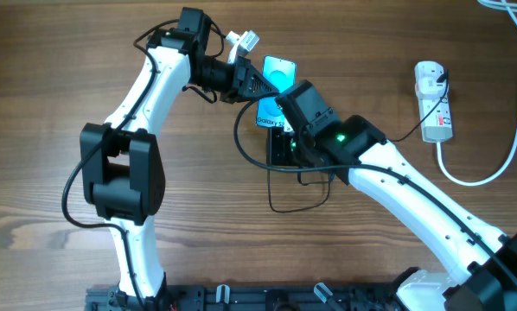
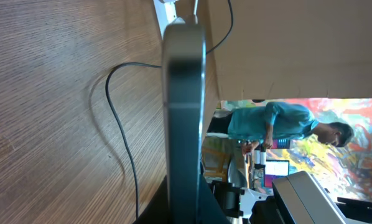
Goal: Plug charger to phone and switch on socket
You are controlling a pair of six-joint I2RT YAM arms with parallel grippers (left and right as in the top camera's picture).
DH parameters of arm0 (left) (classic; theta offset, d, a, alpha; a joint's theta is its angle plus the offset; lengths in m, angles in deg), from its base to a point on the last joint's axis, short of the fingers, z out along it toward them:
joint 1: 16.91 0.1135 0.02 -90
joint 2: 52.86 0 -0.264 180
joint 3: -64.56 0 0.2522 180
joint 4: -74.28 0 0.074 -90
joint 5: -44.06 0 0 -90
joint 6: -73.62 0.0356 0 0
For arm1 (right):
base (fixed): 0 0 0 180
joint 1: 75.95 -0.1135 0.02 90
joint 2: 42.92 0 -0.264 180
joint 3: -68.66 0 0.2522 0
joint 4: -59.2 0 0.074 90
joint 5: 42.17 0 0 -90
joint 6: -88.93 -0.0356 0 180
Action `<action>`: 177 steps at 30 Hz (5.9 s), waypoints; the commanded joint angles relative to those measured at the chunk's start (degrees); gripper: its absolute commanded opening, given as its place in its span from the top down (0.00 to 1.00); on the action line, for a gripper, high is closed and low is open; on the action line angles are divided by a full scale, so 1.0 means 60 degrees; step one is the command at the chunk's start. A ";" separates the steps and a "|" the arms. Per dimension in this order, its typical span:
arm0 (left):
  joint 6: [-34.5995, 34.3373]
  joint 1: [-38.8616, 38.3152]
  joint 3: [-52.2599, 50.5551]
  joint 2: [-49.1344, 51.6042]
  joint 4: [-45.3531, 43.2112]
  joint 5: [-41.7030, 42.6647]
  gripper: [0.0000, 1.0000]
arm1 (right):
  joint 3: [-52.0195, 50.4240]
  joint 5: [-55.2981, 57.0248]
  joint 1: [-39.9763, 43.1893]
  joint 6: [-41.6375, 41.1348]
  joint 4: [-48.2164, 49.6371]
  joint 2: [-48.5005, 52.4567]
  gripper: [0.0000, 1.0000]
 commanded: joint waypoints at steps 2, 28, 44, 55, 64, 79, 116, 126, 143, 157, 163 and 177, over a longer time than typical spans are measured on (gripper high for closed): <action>0.0076 -0.0044 0.0025 -0.0408 0.0018 0.0488 0.96 | 0.0222 -0.0051 0.0007 -0.0069 0.0087 0.0098 0.96; 0.0237 -0.0044 0.0025 -0.0408 0.0022 0.0481 0.96 | 0.0222 0.0102 0.0171 -0.0222 0.0157 0.0098 0.96; 0.0514 -0.0095 0.0025 -0.0408 0.0084 0.0627 0.96 | 0.0222 0.0222 0.0171 -0.0299 0.0160 0.0098 0.96; 0.0546 -0.0095 0.0025 -0.0408 0.0080 0.0623 0.96 | 0.0222 -0.0208 0.0539 -0.0164 0.0168 0.0098 0.96; 0.0474 -0.0095 0.0025 -0.0408 0.0080 0.0623 0.96 | 0.0222 -0.0860 0.0528 0.0186 0.0000 0.0098 0.96; 0.0474 -0.0095 0.0025 -0.0408 0.0029 0.0583 0.96 | 0.0222 -0.1231 0.0528 0.0189 -0.0018 0.0098 0.96; 0.0401 -0.0095 0.0025 -0.0408 0.0113 0.0586 0.96 | 0.0219 -0.1078 0.0528 0.0211 0.0073 0.0321 0.96; 0.0408 -0.0095 0.0025 -0.0408 -0.0084 -0.0109 0.96 | 0.0219 -0.1082 0.0528 0.0215 -0.0004 0.0321 0.96; 0.0397 -0.0095 0.0025 -0.0408 -0.0098 0.0448 0.96 | 0.0219 -0.1078 0.0528 0.0204 0.0066 0.0321 0.96; 0.0401 -0.0095 0.0025 -0.0408 -0.0095 0.0444 0.96 | 0.0219 -0.0831 0.0528 0.0211 0.0131 0.0321 0.96; 0.0397 -0.0098 0.0025 -0.0408 0.0011 0.0481 0.96 | 0.0219 -0.0911 0.0528 0.0200 0.0171 0.0321 0.96; 0.0404 -0.0098 0.0025 -0.0408 0.0007 0.0481 0.96 | 0.0219 -0.1053 0.0528 0.0204 0.0186 0.0321 0.96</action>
